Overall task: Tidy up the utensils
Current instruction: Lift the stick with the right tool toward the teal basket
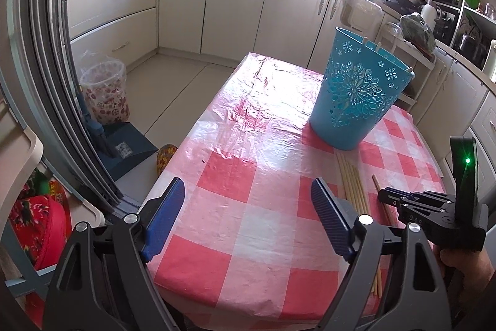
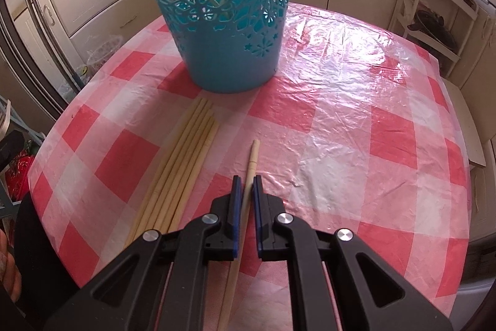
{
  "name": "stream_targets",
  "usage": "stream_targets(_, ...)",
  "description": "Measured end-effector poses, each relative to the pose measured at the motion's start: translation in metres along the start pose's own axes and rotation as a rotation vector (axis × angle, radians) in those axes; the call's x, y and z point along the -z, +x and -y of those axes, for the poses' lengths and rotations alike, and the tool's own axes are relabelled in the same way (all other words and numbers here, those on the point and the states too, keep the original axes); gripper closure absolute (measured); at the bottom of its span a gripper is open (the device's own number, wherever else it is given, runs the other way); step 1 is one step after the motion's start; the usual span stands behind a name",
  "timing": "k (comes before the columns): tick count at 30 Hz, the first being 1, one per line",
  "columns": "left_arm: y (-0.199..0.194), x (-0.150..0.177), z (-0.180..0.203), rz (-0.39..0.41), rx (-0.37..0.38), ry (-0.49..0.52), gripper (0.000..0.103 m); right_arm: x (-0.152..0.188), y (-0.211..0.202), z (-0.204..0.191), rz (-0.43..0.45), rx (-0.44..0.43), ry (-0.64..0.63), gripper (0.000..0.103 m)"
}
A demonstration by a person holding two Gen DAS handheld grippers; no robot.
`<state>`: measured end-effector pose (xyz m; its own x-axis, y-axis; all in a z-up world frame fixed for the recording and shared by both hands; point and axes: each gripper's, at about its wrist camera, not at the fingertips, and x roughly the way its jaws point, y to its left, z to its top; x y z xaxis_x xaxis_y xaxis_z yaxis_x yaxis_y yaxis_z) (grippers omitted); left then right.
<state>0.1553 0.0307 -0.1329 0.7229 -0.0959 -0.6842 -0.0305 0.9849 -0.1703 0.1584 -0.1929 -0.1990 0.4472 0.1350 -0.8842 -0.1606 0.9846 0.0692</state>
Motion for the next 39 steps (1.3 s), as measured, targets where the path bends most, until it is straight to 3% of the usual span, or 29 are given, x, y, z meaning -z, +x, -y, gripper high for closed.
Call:
stream_targets(8, 0.002, 0.000, 0.005, -0.011, -0.026, 0.030, 0.023, 0.005, -0.004, -0.002, -0.024, -0.017, -0.007, 0.096)
stream_targets(26, -0.004, -0.001, 0.016, -0.003, -0.051, 0.097, 0.023, 0.013, -0.008, -0.002, 0.031, -0.007, -0.007, 0.096)
stream_targets(39, -0.004, 0.000, 0.029, -0.009, -0.082, 0.143, 0.023, 0.043, -0.027, 0.043, 0.166, -0.208, 0.245, 0.097)
